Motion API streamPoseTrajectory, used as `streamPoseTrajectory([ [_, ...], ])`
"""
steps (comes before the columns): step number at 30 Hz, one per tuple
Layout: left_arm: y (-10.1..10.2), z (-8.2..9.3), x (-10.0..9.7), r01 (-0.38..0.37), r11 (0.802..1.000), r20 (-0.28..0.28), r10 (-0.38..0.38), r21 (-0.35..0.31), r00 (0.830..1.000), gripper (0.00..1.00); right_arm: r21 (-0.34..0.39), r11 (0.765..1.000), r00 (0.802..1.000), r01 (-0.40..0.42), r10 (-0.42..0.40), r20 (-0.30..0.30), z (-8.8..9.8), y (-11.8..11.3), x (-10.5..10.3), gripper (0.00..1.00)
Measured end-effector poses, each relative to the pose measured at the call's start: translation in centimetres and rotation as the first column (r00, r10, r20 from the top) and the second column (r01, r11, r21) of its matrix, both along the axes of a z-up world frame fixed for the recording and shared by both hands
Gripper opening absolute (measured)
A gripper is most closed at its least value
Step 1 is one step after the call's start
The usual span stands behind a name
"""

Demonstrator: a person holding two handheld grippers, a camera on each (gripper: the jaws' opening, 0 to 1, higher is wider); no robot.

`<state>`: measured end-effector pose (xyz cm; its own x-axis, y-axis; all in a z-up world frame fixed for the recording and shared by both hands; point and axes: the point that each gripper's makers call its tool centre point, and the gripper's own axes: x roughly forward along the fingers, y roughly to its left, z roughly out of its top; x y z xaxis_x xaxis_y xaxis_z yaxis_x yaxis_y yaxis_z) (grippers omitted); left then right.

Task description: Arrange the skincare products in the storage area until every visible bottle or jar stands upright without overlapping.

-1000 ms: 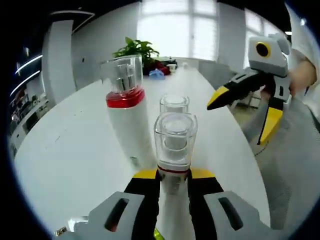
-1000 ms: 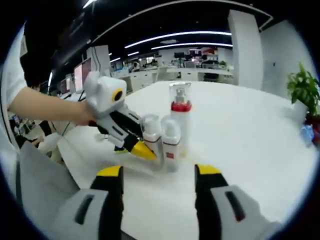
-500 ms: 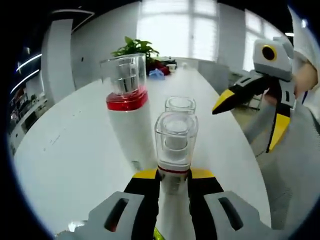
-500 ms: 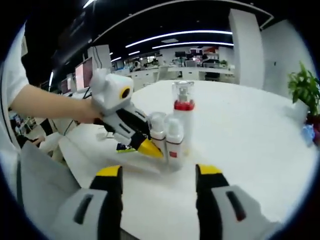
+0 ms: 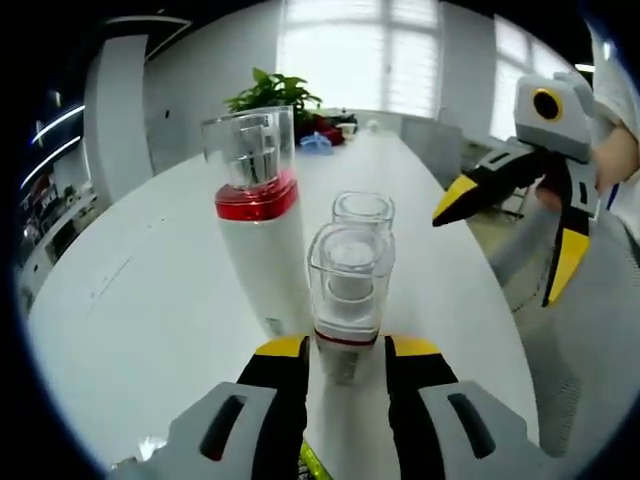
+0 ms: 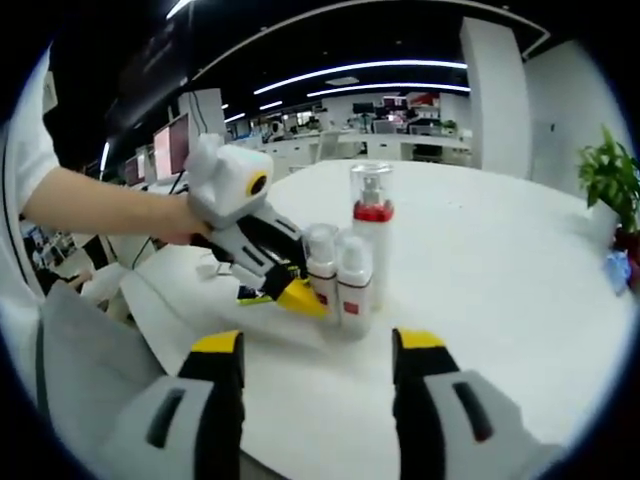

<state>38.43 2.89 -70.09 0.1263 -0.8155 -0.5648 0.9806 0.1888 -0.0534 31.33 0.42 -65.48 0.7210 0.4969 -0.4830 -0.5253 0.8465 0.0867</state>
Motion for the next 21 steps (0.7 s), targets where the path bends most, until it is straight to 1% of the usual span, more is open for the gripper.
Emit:
streamPoseTrajectory([
  [4, 0.4, 0.1, -0.4, -0.011, 1.000, 0.000, 0.011, 0.015, 1.000, 0.32, 0.000, 1.000, 1.000, -0.004, 0.004, 0.002, 0.2, 0.1, -0.1, 0.61],
  [10, 1.5, 0.3, -0.8, -0.050, 0.998, 0.004, 0.049, 0.046, 0.999, 0.39, -0.004, 1.000, 1.000, -0.025, 0.025, 0.008, 0.5, 0.6, -0.3, 0.62],
  [14, 2.2, 0.4, -1.2, -0.081, 0.995, -0.010, 0.082, 0.061, 0.997, 0.43, -0.006, 0.999, 0.999, -0.042, 0.042, 0.008, 0.6, 1.0, -0.5, 0.64],
  [16, 2.9, 0.2, -1.4, -0.117, 0.989, -0.033, 0.120, 0.089, 0.992, 0.48, -0.007, 0.999, 0.999, -0.049, 0.049, 0.008, 0.7, 1.2, -0.7, 0.65],
  [17, 3.4, 0.0, -1.6, -0.129, 0.986, -0.042, 0.134, 0.109, 0.990, 0.51, -0.006, 0.999, 0.999, -0.052, 0.052, 0.008, 0.7, 1.2, -0.8, 0.65],
  [19, 3.9, -0.1, -1.9, -0.135, 0.983, -0.039, 0.141, 0.128, 0.989, 0.56, -0.005, 0.998, 0.998, -0.058, 0.058, 0.008, 0.8, 1.4, -0.9, 0.66],
  [21, 4.5, 0.0, -2.4, -0.144, 0.980, -0.045, 0.152, 0.139, 0.987, 0.57, -0.007, 0.998, 0.998, -0.065, 0.065, 0.006, 0.8, 1.5, -1.1, 0.67],
])
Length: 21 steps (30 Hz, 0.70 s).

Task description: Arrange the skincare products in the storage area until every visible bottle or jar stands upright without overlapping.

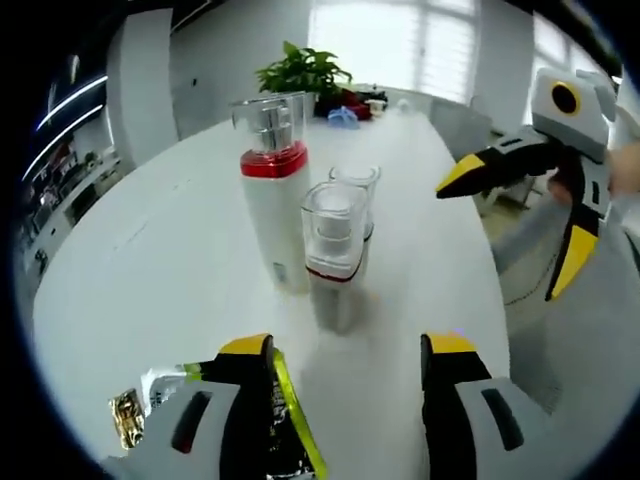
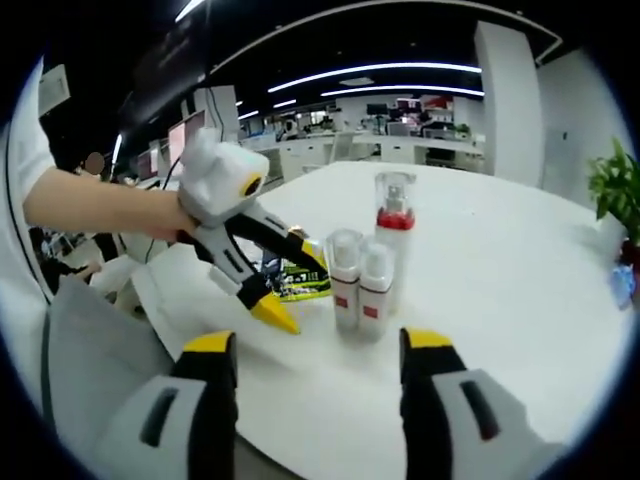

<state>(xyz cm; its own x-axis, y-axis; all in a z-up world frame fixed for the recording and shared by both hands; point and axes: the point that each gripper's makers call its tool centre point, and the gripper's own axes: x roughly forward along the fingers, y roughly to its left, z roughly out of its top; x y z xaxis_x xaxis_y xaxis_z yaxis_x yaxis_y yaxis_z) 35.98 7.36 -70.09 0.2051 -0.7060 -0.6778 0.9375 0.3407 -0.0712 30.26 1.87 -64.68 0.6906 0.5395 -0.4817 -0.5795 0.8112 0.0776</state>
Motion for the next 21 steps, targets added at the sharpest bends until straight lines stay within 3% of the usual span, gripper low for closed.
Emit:
streamPoseTrajectory([
  [10, 2.4, 0.6, -1.4, -0.098, 0.995, -0.011, 0.098, 0.008, 0.995, 0.70, -0.012, 1.000, 1.000, -0.009, 0.009, 0.002, 0.5, -0.7, -0.3, 0.74],
  [21, 5.2, 1.6, -3.1, -0.222, 0.975, -0.031, 0.222, 0.006, 0.975, 0.79, -0.024, 1.000, 1.000, -0.008, 0.008, 0.013, 1.1, -2.0, -0.8, 0.82],
])
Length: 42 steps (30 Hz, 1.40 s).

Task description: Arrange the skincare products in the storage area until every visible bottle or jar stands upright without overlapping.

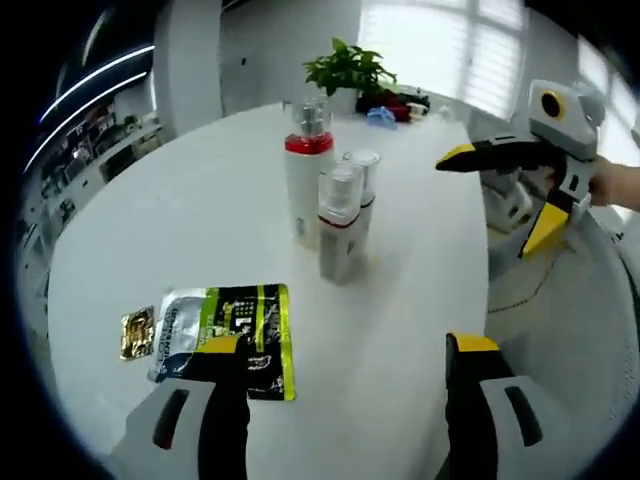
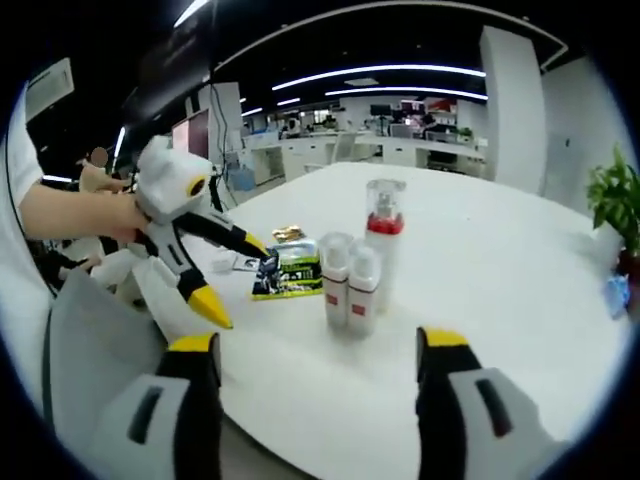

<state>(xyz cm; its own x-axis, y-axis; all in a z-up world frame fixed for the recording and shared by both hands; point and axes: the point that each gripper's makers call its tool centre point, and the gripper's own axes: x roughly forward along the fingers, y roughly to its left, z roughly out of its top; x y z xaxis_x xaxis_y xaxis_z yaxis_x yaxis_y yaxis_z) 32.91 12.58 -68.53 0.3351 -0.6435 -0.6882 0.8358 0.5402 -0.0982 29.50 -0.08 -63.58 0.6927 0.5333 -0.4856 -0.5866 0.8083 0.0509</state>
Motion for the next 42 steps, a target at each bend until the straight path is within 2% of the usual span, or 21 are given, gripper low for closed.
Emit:
streamPoseTrajectory([
  [12, 3.2, 1.0, -2.0, -0.144, 0.989, -0.031, 0.143, -0.033, 0.989, 0.85, 0.016, 1.000, 1.000, -0.008, 0.008, -0.013, 0.3, -0.6, -1.2, 0.90],
  [17, 5.0, 1.5, -2.7, -0.228, 0.973, -0.042, 0.226, -0.048, 0.973, 0.86, 0.020, 1.000, 1.000, -0.014, 0.014, -0.012, 0.5, -0.6, -1.4, 0.93],
  [31, 7.6, 2.9, -5.1, -0.326, 0.942, -0.042, 0.323, -0.076, 0.945, 0.91, 0.025, 0.999, 0.999, -0.029, 0.029, -0.025, 0.8, -0.7, -2.6, 0.99],
  [42, 9.4, 2.8, -6.1, -0.390, 0.918, -0.058, 0.386, -0.072, 0.921, 0.91, 0.035, 0.999, 1.000, -0.013, 0.014, -0.021, 1.0, -0.9, -2.7, 0.99],
])
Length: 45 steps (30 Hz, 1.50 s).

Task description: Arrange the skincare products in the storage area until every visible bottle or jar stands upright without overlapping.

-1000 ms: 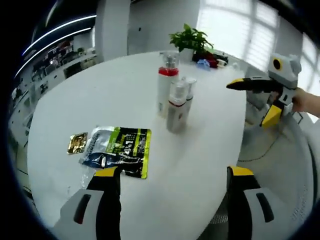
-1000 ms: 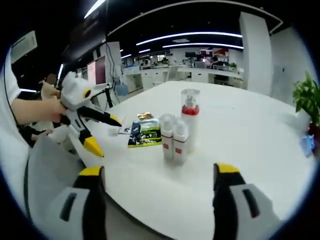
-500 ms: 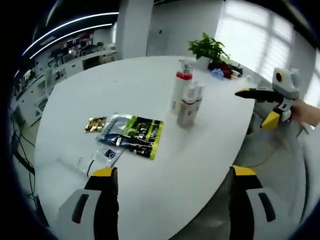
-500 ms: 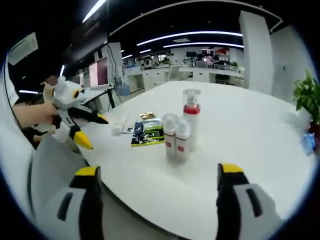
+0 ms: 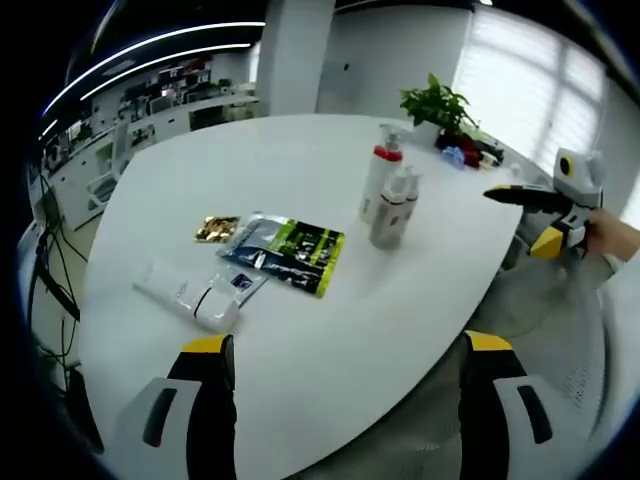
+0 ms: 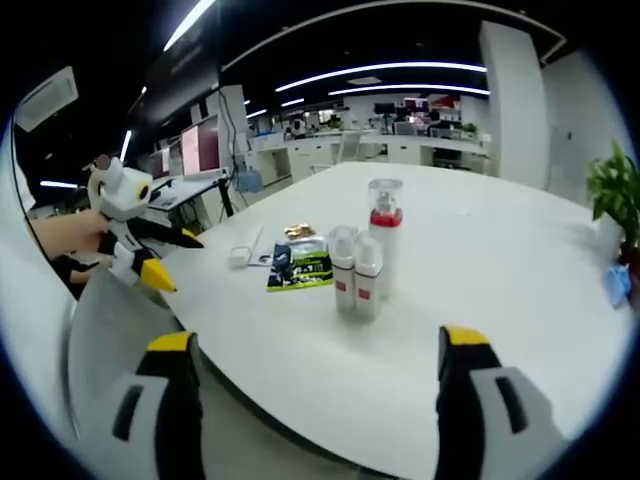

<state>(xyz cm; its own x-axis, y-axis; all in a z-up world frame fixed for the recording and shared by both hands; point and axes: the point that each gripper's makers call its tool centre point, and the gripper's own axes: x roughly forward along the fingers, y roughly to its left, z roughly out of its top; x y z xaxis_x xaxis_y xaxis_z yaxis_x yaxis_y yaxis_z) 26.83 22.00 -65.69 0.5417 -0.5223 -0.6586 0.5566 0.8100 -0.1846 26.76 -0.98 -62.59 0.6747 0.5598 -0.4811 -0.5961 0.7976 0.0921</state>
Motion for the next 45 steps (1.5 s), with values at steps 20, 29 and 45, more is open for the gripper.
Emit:
streamPoseTrajectory([
  [20, 2.2, -1.2, 0.9, -0.107, 0.993, -0.067, 0.110, 0.050, 0.992, 0.89, 0.006, 1.000, 1.000, 0.018, -0.018, -0.002, 0.2, -0.3, 0.5, 0.99],
  [29, 4.2, -2.4, 2.6, -0.245, 0.967, -0.114, 0.252, 0.072, 0.961, 0.84, 0.002, 1.000, 1.000, 0.022, -0.022, 0.002, 0.5, -0.4, 1.3, 0.99],
  [45, 7.8, -3.9, 8.6, -0.504, 0.860, -0.174, 0.510, 0.080, 0.842, 0.87, -0.006, 1.000, 1.000, 0.024, -0.025, -0.020, -0.3, 0.0, 1.7, 0.98],
])
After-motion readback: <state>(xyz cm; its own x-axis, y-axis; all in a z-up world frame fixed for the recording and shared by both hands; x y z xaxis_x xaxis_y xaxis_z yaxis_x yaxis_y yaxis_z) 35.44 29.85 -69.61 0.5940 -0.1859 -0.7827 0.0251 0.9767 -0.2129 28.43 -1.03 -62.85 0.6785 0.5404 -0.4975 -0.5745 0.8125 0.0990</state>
